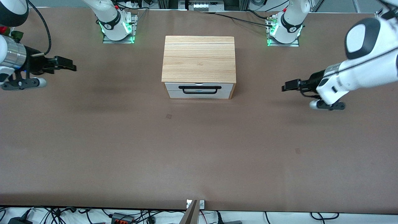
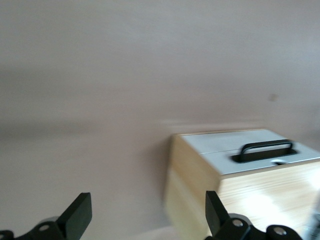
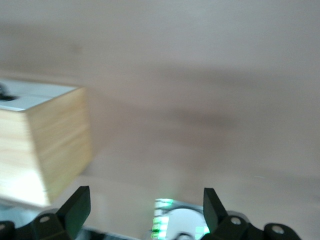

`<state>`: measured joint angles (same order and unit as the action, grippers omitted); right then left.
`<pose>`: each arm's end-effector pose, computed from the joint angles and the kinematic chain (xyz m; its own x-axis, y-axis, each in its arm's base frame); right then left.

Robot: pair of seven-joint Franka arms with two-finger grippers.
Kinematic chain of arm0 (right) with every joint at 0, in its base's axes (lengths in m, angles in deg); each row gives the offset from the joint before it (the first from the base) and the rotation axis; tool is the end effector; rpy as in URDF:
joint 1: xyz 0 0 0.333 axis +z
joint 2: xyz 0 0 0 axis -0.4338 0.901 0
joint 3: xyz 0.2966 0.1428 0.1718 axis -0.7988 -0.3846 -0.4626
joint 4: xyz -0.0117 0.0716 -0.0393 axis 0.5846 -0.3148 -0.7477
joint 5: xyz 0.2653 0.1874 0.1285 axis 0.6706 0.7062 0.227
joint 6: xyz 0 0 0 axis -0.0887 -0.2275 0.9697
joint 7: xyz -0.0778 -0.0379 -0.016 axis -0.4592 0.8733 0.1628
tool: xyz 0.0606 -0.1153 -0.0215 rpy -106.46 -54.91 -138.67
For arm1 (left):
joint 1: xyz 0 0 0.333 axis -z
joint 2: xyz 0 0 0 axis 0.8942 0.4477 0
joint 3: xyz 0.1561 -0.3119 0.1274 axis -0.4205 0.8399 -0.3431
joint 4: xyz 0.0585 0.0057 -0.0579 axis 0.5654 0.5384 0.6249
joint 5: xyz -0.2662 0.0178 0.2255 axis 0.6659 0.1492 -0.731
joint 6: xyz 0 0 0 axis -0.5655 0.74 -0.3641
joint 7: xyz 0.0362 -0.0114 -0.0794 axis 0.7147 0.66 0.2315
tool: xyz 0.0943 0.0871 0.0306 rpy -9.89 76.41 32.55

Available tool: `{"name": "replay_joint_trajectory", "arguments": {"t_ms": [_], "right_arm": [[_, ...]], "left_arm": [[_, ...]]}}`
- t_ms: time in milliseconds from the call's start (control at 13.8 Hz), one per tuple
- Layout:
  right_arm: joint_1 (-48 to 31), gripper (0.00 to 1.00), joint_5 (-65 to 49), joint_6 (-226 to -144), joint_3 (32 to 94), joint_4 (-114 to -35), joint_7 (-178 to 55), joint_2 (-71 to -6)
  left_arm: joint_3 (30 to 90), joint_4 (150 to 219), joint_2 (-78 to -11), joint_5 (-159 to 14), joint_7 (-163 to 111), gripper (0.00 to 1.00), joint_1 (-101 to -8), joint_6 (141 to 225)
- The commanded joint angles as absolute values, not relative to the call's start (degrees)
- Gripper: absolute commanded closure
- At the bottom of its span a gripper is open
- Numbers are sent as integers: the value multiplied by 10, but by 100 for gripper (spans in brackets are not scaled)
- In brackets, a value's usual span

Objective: Pull top drawer with both arms simultaneously
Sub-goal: 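Reach both open grippers toward the ends of the black drawer handle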

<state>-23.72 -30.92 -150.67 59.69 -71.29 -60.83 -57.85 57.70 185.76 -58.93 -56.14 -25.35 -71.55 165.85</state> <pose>0.5013 0.0345 0.5692 0.9454 0.1330 -0.2977 0.0501 -0.9614 -0.2706 0.5473 -0.1138 0.4981 0.9621 0.0219 -0.2717 0.1386 -0.8976 0.4185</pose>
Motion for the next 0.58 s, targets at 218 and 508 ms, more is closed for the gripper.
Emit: {"name": "replay_joint_trajectory", "arguments": {"t_ms": [218,508], "right_arm": [[-209,0,-58,-1626,596,-833,-466,-525],[-169,0,130,-1716,594,-941,-328,-509]], "left_arm": [[578,1834,-460,-366,-182,0,-683,1693],[587,1842,-387,-234,-93,0,-678,1693]]}}
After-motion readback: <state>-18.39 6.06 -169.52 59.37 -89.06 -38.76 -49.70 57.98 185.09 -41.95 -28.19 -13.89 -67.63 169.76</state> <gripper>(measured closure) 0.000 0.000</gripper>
